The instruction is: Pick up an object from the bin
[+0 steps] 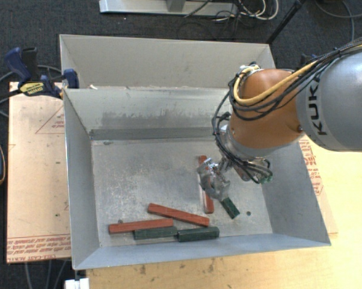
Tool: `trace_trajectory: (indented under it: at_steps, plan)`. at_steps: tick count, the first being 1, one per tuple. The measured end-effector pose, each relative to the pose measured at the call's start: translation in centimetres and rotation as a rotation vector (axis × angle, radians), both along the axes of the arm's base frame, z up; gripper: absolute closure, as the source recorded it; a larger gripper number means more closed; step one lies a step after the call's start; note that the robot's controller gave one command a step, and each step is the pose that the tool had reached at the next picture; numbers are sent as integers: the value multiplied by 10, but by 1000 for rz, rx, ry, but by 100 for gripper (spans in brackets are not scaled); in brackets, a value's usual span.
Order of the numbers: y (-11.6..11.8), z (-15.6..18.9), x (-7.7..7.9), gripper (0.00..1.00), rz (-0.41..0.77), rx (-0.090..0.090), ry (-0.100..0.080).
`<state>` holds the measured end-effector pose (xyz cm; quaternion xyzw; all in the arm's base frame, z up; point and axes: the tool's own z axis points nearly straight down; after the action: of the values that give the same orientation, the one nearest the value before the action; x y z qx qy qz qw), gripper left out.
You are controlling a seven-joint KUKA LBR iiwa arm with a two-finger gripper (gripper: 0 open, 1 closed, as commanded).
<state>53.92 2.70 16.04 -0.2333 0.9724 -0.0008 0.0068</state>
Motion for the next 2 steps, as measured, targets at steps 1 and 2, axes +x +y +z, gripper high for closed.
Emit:
trace_trajectory:
  at_steps: [1,2]
  plan:
    - [0,-5,-4,0,1,0,13]
    - [7,-91,-46,0,228,-2,12]
